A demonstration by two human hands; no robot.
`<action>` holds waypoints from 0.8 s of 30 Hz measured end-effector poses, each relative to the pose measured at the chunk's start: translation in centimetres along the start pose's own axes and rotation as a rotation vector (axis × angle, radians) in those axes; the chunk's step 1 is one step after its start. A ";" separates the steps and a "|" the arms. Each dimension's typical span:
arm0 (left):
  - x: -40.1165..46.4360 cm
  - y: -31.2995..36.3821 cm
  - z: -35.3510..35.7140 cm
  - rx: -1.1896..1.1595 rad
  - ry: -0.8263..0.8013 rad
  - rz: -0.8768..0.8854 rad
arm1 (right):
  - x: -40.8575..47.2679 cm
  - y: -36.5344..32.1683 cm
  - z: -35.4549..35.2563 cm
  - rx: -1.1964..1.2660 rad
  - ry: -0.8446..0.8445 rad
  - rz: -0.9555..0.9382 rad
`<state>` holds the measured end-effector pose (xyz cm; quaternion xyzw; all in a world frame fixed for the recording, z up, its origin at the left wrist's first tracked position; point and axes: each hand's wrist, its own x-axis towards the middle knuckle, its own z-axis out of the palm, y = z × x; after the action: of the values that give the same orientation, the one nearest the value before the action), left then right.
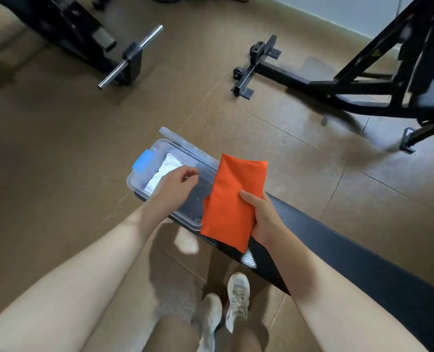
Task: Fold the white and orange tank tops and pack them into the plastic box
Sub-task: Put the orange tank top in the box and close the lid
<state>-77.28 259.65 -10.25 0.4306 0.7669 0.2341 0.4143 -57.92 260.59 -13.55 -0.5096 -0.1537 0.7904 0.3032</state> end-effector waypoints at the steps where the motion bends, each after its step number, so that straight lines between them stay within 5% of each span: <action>1: 0.4 -0.4 -0.8 0.016 0.027 -0.011 | 0.4 -0.4 0.6 -0.016 -0.005 -0.002; 7: 2.8 -4.0 -4.4 -0.010 0.057 -0.040 | 4.3 -0.2 3.3 -0.132 -0.045 -0.074; 12: 7.3 -7.6 -6.0 0.048 -0.062 -0.027 | 8.3 3.2 6.4 -0.116 0.125 -0.071; 19: 13.6 -12.7 -8.7 0.611 -0.482 0.413 | 15.5 7.6 9.5 -0.047 0.328 -0.107; 24: 16.2 -16.7 -10.1 0.790 -0.478 0.927 | 20.9 10.9 8.4 -0.029 0.383 -0.049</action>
<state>-98.20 264.75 -23.72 0.8765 0.4170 -0.0128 0.2401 -75.22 266.07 -30.79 -0.6512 -0.1170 0.6690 0.3387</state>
